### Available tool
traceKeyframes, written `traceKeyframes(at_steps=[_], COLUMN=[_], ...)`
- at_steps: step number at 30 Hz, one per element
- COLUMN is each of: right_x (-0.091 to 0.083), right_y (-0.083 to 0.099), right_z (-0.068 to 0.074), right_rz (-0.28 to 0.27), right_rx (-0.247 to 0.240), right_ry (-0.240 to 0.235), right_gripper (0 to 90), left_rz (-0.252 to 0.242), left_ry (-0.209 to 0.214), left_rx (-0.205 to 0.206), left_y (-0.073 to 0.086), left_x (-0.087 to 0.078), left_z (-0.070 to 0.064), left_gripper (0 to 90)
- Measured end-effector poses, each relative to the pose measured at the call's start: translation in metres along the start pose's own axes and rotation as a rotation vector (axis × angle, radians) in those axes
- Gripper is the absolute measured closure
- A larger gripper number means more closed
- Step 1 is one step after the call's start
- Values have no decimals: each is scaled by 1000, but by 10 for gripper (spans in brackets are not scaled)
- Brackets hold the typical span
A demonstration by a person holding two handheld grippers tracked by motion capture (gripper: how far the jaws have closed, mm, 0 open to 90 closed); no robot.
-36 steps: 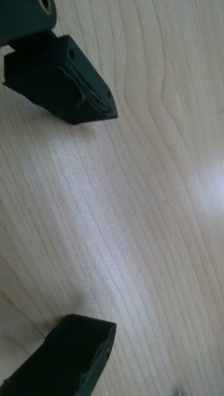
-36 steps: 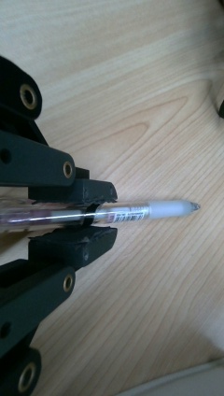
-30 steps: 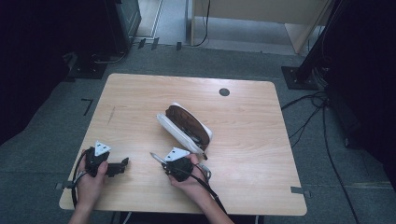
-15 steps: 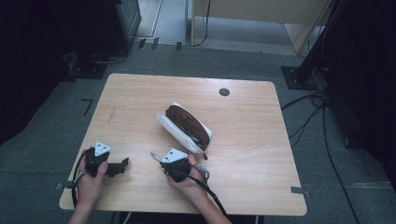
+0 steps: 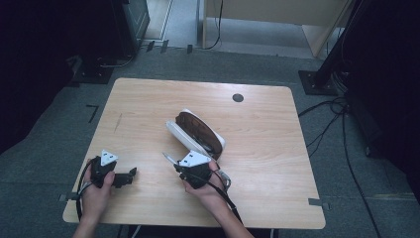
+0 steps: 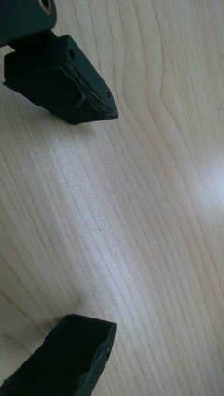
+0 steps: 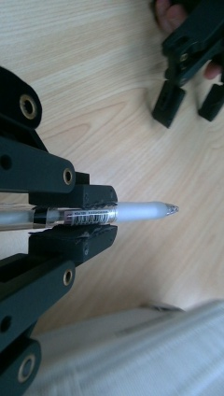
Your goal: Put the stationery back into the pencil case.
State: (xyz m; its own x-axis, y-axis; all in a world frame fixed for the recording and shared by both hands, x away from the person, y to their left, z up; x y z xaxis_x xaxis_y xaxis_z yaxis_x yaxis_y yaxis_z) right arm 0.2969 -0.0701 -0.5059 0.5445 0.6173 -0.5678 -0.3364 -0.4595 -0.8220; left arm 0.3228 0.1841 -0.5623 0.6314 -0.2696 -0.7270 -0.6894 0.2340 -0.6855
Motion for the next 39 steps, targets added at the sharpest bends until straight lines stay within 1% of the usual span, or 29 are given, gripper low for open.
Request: traceKeyframes(at_steps=[2, 8, 9, 11, 15, 17, 20, 23, 24, 27, 28, 34, 39], right_x=[-5, -21, -23, -27, -34, -37, -42, -46, -48, -53, -54, -59, -60], right_y=[-5, -20, -22, -27, -34, -38, -41, -44, -45, -49, -51, -53, -53], right_z=[-2, -10, -12, -14, -22, -26, -33, -40, -42, -50, -53, -70, -81], right_rz=[-9, -46, -52, -58, -72, -80, -92, -104, -107, -118, -122, -124, -120], right_rx=[1, 0, -6, 2, -3, 5, 18, 21, 32, 37, 32, 55, 62], right_ry=[1, 23, 24, 29, 45, 54, 68, 80, 82, 97, 103, 133, 155], right_gripper=[808, 808, 808, 808, 808, 808, 808, 808, 807, 808, 808, 807, 807], left_rz=[0, 0, 1, 0, 0, 0, 1, 1, 1, 1, 1, 1, 1], left_ry=[0, 0, 1, 1, 1, 0, 1, 1, 1, 1, 1, 1, 1], left_rx=[0, 1, 1, 1, 1, 2, 2, 1, 2, 2, 2, 2, 2], left_y=[0, 0, 0, 0, 0, 0, 0, 0, 0, 0, 0, 0, 0], left_x=[0, 0, 0, 0, 0, 0, 0, 0, 0, 0, 0, 0, 0], left_z=[0, 0, 0, 0, 0, 0, 0, 0, 0, 0, 0, 0, 0], left_gripper=[16, 16, 16, 16, 16, 15, 16, 15, 16, 16, 16, 16, 16])
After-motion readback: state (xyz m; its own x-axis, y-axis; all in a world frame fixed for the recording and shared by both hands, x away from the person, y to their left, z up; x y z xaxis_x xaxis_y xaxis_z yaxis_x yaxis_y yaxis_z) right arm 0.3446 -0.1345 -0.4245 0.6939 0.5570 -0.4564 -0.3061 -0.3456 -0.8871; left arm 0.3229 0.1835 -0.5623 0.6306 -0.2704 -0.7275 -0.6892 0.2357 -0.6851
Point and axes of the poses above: each handheld gripper's, and its own axes: x roughly forward along the jaws, y roughly out of its underside, z roughly to its left, the point moved 6 cm from there along x, roughly forward along the jaws, and after that the axes turned 4 degrees about -x, right-handed, at the moved point
